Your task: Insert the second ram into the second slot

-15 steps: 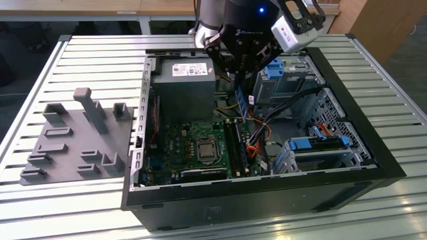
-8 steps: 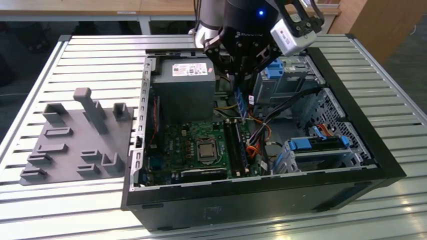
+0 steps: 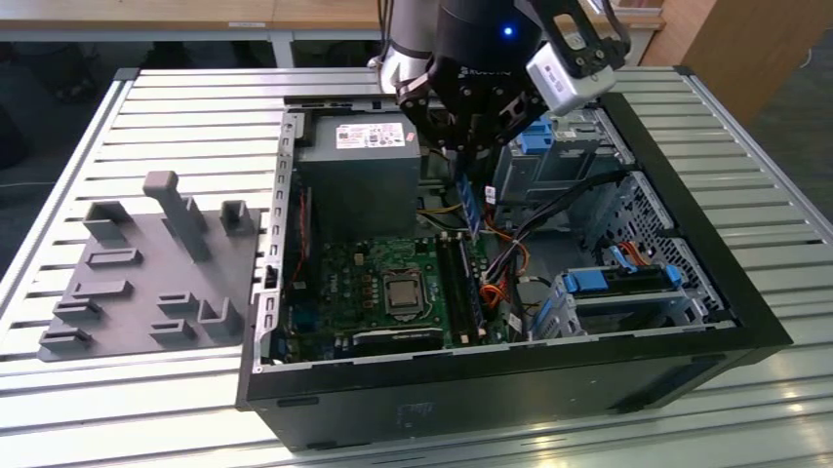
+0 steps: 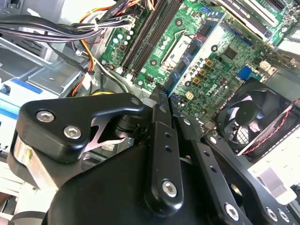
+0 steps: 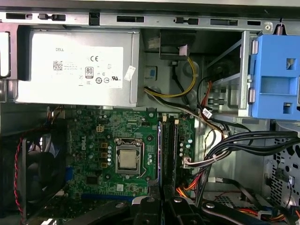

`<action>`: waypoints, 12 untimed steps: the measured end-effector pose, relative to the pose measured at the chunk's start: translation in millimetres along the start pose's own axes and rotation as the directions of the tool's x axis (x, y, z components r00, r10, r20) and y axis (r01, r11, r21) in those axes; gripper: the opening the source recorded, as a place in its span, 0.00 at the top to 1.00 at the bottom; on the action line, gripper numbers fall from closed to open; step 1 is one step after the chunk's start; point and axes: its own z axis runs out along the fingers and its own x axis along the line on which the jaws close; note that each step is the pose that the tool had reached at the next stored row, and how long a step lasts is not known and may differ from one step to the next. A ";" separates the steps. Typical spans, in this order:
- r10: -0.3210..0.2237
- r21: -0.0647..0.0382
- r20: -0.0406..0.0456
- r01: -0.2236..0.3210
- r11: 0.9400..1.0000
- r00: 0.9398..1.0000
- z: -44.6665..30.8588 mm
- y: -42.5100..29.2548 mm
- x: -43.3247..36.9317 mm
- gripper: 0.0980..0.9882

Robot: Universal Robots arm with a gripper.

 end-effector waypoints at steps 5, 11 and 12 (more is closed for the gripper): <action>0.000 -0.003 0.001 0.000 1.000 1.000 2.4 -0.4 0.0 0.96; -0.001 -0.003 0.001 0.001 1.000 1.000 7.2 -1.7 -0.1 0.96; -0.001 -0.003 0.001 0.001 1.000 1.000 8.0 -1.7 -0.1 0.96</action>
